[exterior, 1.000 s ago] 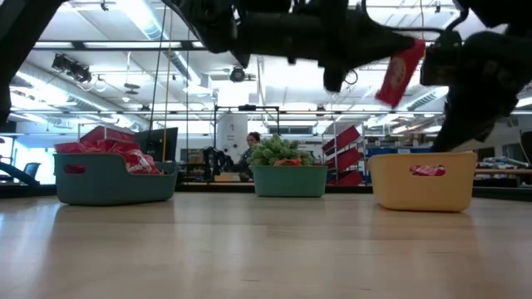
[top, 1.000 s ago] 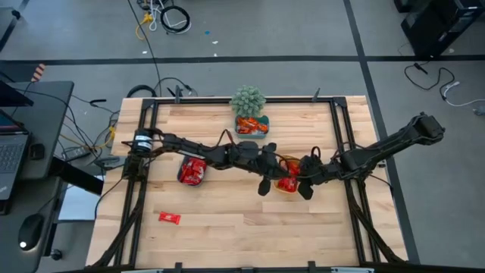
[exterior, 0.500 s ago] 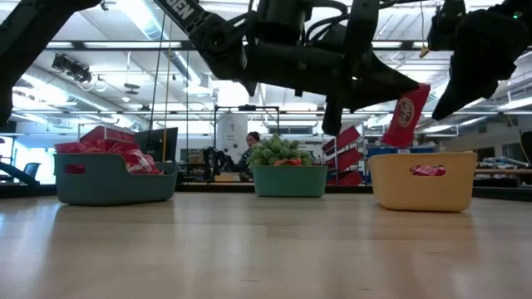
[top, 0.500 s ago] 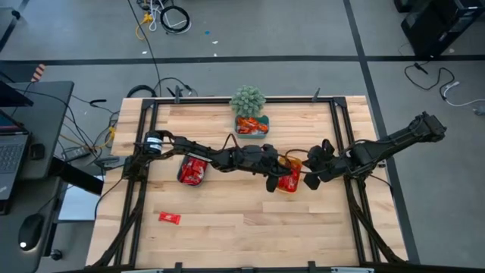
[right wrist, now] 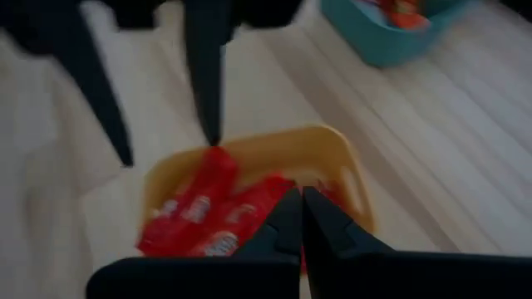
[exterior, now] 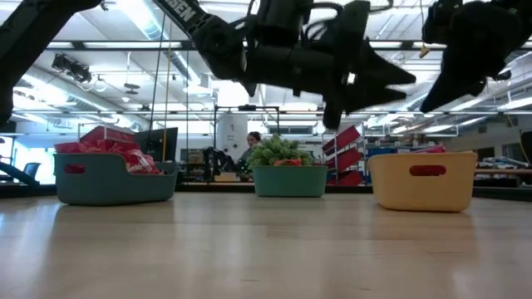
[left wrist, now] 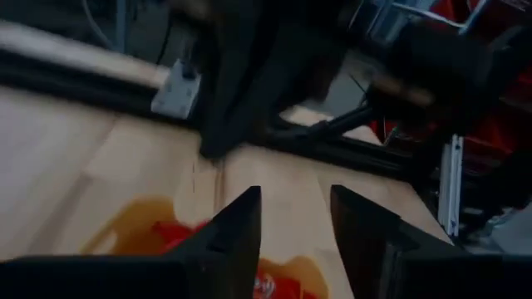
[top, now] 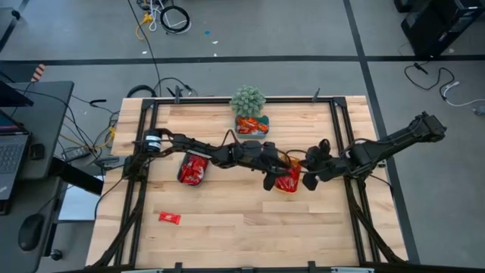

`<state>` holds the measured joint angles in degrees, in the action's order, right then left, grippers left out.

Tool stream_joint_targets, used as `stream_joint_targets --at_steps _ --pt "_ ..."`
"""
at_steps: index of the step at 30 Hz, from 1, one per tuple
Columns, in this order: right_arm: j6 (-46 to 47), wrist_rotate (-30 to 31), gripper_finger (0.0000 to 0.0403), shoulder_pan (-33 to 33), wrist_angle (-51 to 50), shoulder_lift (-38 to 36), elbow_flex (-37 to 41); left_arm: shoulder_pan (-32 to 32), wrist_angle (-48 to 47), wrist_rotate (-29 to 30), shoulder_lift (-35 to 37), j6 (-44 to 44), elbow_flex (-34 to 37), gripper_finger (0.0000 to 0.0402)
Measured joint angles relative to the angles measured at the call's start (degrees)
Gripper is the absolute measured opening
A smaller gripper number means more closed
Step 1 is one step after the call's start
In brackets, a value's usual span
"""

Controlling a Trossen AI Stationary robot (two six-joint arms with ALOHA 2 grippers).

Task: Sort candy
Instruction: Put the red chocolate into the yellow bin

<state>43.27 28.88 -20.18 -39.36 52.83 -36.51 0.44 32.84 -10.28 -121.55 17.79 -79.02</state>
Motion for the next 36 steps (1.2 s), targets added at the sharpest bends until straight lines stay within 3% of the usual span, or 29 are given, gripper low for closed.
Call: stream_joint_targets --at_steps 3,7,9,18,24,31,36 --pt "-4.65 -2.11 0.0 0.0 6.84 1.0 1.44 -0.05 -3.77 -0.41 3.37 -5.62 0.0 0.0112" --pt "-9.32 -4.77 0.0 -0.01 13.45 3.11 3.12 -0.97 -13.0 2.4 9.21 -11.66 2.45 0.0026" --pt "-10.95 -4.78 0.0 -0.03 14.42 4.01 3.15 -1.46 -17.53 3.23 11.88 -12.1 4.73 0.001" --pt "-18.24 -4.6 0.0 0.17 21.19 5.57 3.22 -7.76 -49.17 9.51 25.12 -10.58 12.5 0.0002" --pt "-21.28 -4.77 0.0 0.89 24.42 6.2 3.19 -16.06 -70.41 12.21 30.05 -2.64 12.68 0.0001" --pt "-23.27 -4.85 0.0 2.44 24.71 6.19 3.19 -26.69 -86.25 10.62 31.05 8.36 12.66 0.0007" --pt "-24.48 -4.96 0.0 3.62 25.29 6.19 3.19 -31.22 -88.33 10.45 31.07 15.3 12.66 0.0031"
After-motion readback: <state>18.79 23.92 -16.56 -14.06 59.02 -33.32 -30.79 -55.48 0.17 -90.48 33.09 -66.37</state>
